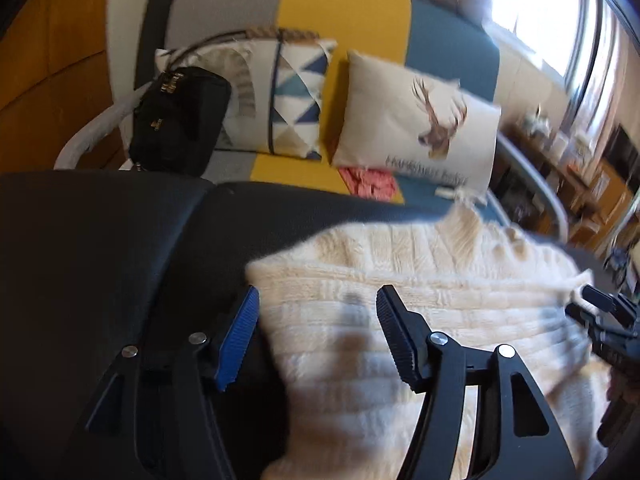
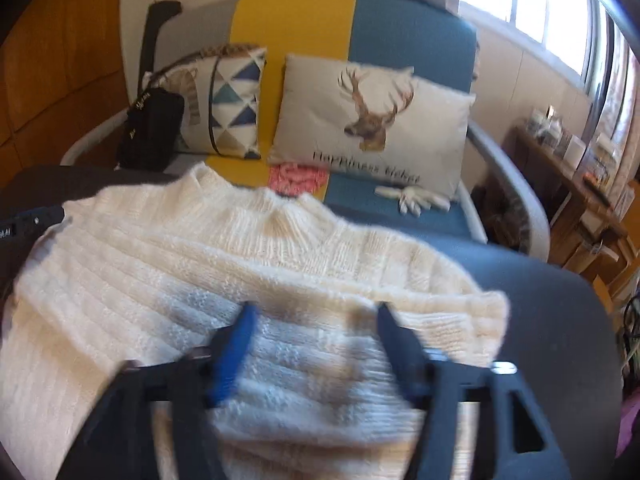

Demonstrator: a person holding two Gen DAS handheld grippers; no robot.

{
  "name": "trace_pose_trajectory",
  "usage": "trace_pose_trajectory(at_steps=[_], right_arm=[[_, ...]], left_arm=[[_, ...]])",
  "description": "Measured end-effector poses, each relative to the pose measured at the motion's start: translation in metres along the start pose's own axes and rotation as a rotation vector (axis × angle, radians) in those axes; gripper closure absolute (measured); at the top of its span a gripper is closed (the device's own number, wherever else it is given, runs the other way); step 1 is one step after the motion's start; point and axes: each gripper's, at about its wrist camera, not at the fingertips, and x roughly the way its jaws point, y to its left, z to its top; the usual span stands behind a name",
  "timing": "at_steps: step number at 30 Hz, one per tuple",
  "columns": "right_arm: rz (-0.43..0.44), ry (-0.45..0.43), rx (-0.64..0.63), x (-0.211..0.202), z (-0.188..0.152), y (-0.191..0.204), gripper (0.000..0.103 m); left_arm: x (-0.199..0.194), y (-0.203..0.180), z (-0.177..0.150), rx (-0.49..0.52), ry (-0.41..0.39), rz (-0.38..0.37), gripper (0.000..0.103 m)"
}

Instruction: Fold clothes

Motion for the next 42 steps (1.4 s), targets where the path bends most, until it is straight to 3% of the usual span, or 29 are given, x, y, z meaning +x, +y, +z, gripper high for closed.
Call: trace_pose_trajectory(at_steps=[1,3,7,10,12,13,16,21,25,29,31,34,38,42], right_arm=[[0.011,0.015,0.016,-0.001,-0.003,-0.003,0.001],[0.031,0.044,0.047,-0.003,-0.009,-0.009,0.001],[0.018,0.117,0.123,0.013,-0.023,-0.023,0.001],[0.018,0.148,0.121,0.019,-0.026,-0.024,0.0],[0.024,0.11,0.14,0.01,-0.018,-0.027,0.002],[0.032,0.082,0.155,0.005,-0.014,-0.029,0.002],[0.026,0.049,0.153,-0.002,0.001,-0.03,0.001],[-0.046,0.237,0.112,0.057,-0.002,-0.031,0.0],[-0.052,0.192,0.128,0.037,0.008,-0.033,0.003],[0.018,0.13,0.125,0.024,0.028,-0.022,0.006],[0.044,0.149,0.093,0.037,0.035,-0.009,0.007],[0.068,0.266,0.064,0.074,0.03,0.006,0.003],[0.108,0.228,0.129,0.067,0.034,-0.005,0.0],[0.01,0.119,0.129,0.034,0.034,-0.016,0.0]], left_arm=[[-0.005,0.005,-0.001,-0.016,-0.008,-0.016,0.035],[-0.01,0.009,0.001,-0.033,-0.017,-0.038,0.035],[-0.003,-0.007,0.021,0.048,-0.027,-0.055,0.034],[0.029,-0.033,0.025,0.174,0.069,0.016,0.031],[0.057,-0.036,0.021,0.194,0.167,0.03,0.031],[0.064,-0.037,0.019,0.201,0.179,0.035,0.031],[0.059,-0.042,0.02,0.207,0.135,0.048,0.031],[0.043,-0.056,0.021,0.231,0.075,0.038,0.031],[0.023,-0.072,0.019,0.293,0.021,-0.015,0.031],[0.035,-0.09,0.027,0.316,0.062,-0.019,0.031],[0.047,-0.097,0.024,0.335,0.098,0.01,0.031],[0.068,-0.101,0.016,0.35,0.165,0.031,0.031],[0.068,-0.093,0.015,0.294,0.168,-0.012,0.031],[0.051,-0.087,0.027,0.243,0.089,-0.083,0.031]])
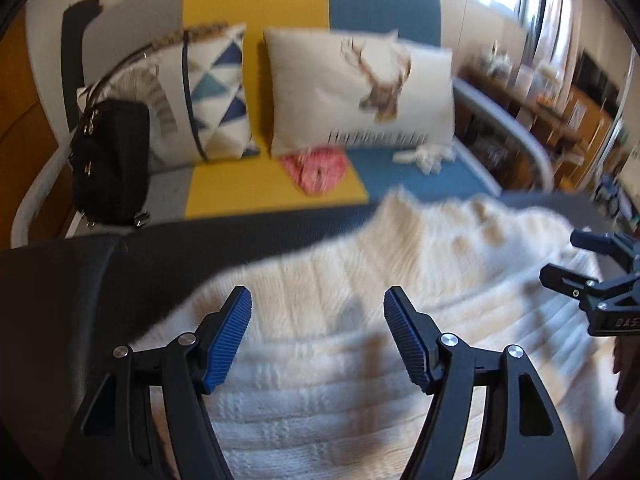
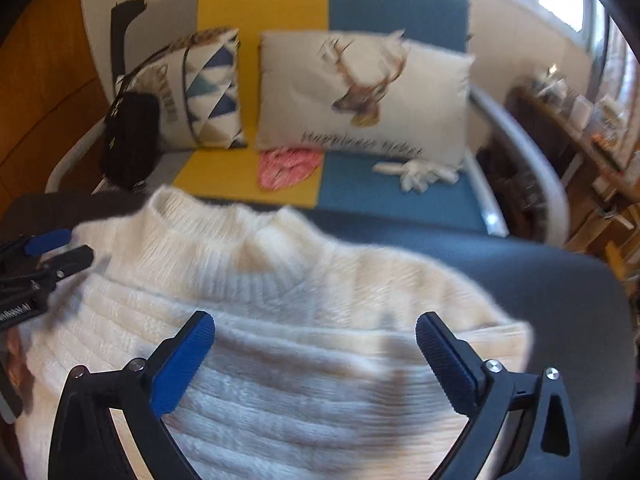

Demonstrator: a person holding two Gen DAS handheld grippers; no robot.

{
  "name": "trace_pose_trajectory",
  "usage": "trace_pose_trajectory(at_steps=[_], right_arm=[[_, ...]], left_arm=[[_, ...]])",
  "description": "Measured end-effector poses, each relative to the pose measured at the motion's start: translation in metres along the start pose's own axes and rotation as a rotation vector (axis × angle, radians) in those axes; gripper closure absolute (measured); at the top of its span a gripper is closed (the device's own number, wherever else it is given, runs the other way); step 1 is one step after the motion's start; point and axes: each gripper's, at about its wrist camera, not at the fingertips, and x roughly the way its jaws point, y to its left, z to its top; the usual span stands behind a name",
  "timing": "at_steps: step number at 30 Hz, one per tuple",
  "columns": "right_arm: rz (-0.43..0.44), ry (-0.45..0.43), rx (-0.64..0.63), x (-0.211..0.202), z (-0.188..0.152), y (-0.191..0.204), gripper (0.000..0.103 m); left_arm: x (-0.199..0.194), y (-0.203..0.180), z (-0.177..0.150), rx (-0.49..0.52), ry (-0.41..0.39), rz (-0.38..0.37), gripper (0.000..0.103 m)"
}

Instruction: Fold clothes

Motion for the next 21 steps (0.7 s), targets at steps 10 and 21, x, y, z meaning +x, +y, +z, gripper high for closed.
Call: trace_pose_trajectory(at_steps=[10,21], right_arm=[[-0.109,0.189,0.008,0.045,0.006,-0.024,0.027],[-0.055,0.139,-0.057,0.071,0.042,0.019,0.026]], left_arm=[[0.051,-0.032,0.017,0.081,0.145,0.095,0.031],[0.056,-0.045,0.023,0.082,0.119,0.073,0.031]])
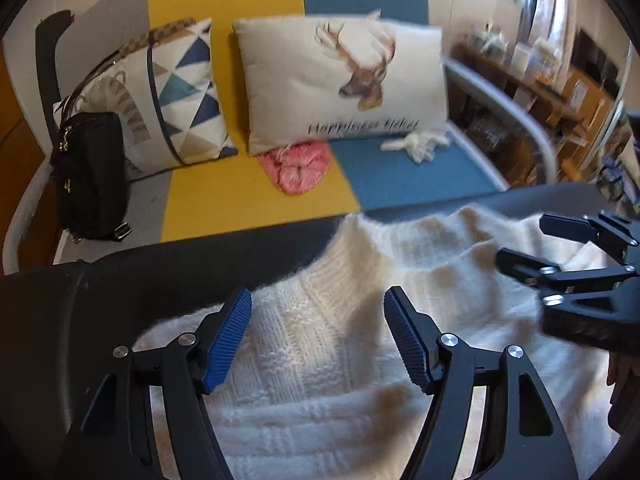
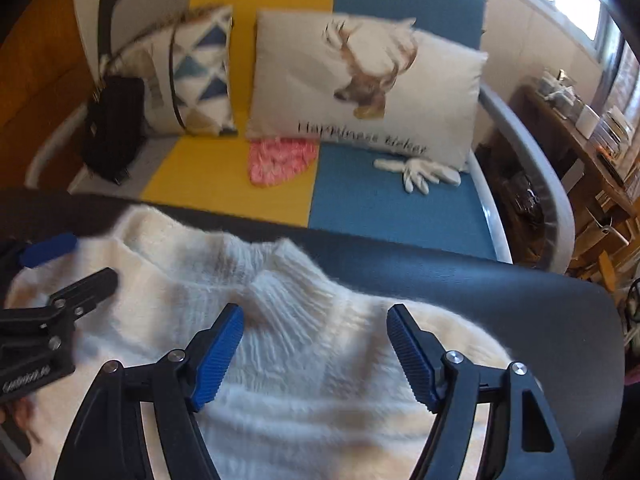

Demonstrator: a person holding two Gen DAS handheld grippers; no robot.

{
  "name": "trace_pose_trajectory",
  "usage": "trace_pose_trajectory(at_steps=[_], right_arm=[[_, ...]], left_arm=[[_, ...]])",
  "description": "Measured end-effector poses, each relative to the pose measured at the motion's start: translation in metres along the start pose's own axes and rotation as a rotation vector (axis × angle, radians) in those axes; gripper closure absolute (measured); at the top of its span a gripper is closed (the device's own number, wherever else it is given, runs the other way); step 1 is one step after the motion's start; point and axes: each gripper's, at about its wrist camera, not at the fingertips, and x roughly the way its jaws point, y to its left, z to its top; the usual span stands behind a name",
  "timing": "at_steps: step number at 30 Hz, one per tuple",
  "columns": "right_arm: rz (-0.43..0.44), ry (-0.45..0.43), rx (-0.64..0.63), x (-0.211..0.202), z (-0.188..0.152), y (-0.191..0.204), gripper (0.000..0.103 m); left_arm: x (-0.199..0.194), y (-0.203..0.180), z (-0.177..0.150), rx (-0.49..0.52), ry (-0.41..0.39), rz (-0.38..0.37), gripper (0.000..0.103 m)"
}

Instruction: Fold clothes

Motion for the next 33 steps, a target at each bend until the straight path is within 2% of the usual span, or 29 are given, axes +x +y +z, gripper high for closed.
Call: trace_pose_trajectory(at_steps=[2,3,5,8,9,10,13,15,17,20,22,24,26,28,29,30,32,33], right_arm=[[-0.027,0.015,0.006,0.012,0.006,0.004,0.01],[-0.03,0.012,0.022,0.012,0.008,0.002,0.01],[0.024,-0.004,0.064,0.004,0.007,-0.01,0.012],[-0.032,-0.052,0.07,-0.017,-0.007,-0.026,0.013],[-0.067,-0.043,0.051,-0.021,-0.016,-0.029,0.013],[-0.102,-0.034,0.032,-0.025,-0.026,-0.032,0.013],[-0.198,0.017,-0.008,-0.028,-0.053,-0.045,0.011],[-0.108,-0.002,0.092,-0.028,-0.06,-0.065,0.006],[-0.029,0.011,0.197,-0.041,-0.064,-0.081,0.006],[-0.065,-0.097,0.129,-0.089,-0.083,-0.077,0.006],[-0.026,-0.122,0.079,-0.112,-0.105,-0.067,0.006],[-0.001,-0.134,0.064,-0.129,-0.13,-0.057,0.006],[0.012,-0.127,0.085,-0.134,-0.154,-0.049,0.006],[-0.007,-0.088,0.115,-0.126,-0.174,-0.045,0.009],[-0.019,-0.067,0.13,-0.123,-0.184,-0.043,0.019],[-0.038,-0.045,0.141,-0.121,-0.191,-0.042,0.034],[-0.045,-0.028,0.16,-0.12,-0.2,-0.04,0.043],[-0.047,-0.021,0.169,-0.12,-0.204,-0.039,0.051]], left_arm=[[0.006,0.0,0.0,-0.001,0.016,0.009,0.029],[0.001,0.002,-0.001,-0.011,-0.002,0.001,0.029],[-0.01,0.007,-0.004,-0.031,-0.038,-0.014,0.029],[-0.026,0.016,-0.009,-0.06,-0.093,-0.041,0.029],[-0.034,0.02,-0.013,-0.072,-0.115,-0.049,0.029],[-0.035,0.023,-0.016,-0.071,-0.115,-0.035,0.029],[-0.016,0.021,-0.02,-0.022,-0.039,0.058,0.029],[-0.002,0.026,-0.022,-0.024,0.029,0.066,0.029],[-0.021,0.036,-0.025,-0.086,-0.041,0.043,0.029],[-0.069,0.043,-0.043,-0.116,-0.132,-0.01,0.029],[-0.099,0.043,-0.065,-0.119,-0.166,-0.034,0.029],[-0.123,0.041,-0.092,-0.13,-0.178,-0.057,0.029],[-0.137,0.037,-0.121,-0.17,-0.154,-0.103,0.029],[-0.148,0.034,-0.146,-0.21,-0.122,-0.148,0.029],[-0.153,0.031,-0.158,-0.222,-0.108,-0.158,0.029],[-0.157,0.028,-0.17,-0.235,-0.095,-0.168,0.029],[-0.167,0.02,-0.189,-0.251,-0.082,-0.175,0.029],[-0.171,0.017,-0.198,-0.254,-0.077,-0.174,0.029]])
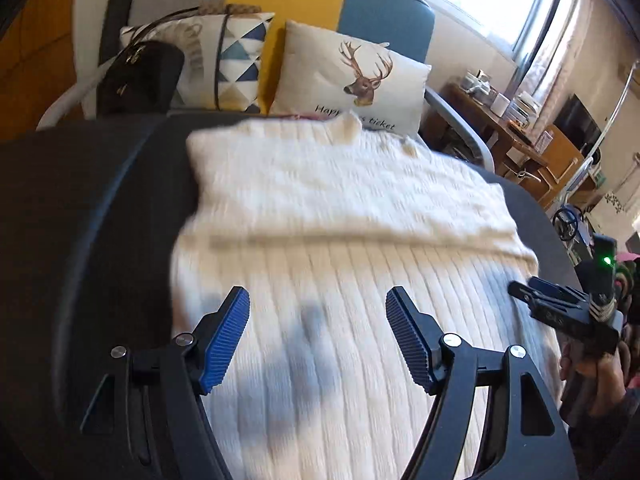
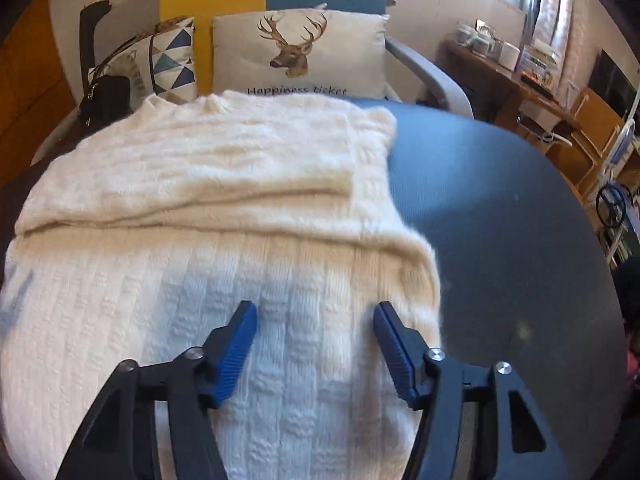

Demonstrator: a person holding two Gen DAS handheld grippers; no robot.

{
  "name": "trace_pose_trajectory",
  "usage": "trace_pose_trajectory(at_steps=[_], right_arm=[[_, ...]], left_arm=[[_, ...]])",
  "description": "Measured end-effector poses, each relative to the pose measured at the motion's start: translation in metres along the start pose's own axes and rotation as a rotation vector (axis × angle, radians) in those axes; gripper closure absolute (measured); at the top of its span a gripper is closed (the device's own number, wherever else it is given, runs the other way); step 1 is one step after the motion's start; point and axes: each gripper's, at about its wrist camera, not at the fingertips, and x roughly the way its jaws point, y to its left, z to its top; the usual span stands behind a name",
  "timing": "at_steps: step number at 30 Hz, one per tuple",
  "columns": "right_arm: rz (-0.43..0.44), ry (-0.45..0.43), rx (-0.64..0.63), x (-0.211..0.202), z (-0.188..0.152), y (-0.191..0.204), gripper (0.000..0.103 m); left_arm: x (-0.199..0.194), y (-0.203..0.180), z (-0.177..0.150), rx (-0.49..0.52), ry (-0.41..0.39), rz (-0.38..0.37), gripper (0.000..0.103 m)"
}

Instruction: Fold clothes

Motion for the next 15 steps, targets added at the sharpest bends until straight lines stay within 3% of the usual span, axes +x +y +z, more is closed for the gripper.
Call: trace_pose_trajectory(at_steps=[1,3,5,8,11,15], right_arm=[[0.004,-0.003,0.005,-0.003,-0.001,0.0,0.056],[0.01,-0.004,0.0,-0.013,-0.004,0.003,0.094],[0.037,-0.006,-0.001,-0.027,-0.011,0.004,0.094],[0.151,0.017,0.004,-0.045,-0.036,0.009,0.089],[0.13,0.068,-0.06,-0.043,-0.07,0.02,0.088],[0.18,0.061,0.048,-0.052,-0.076,0.002,0.088]], left_arm=[[-0.005,-0.002,-0.009,-0.003,0.005,0.002,0.029],[-0.014,-0.005,-0.027,-0.012,0.009,0.018,0.029],[-0.021,-0.004,-0.042,-0.01,0.018,0.017,0.029],[-0.026,-0.008,-0.066,0.01,0.038,0.021,0.029],[-0.023,-0.016,-0.087,0.074,0.062,0.065,0.029],[-0.022,-0.026,-0.097,0.178,0.046,0.117,0.029]])
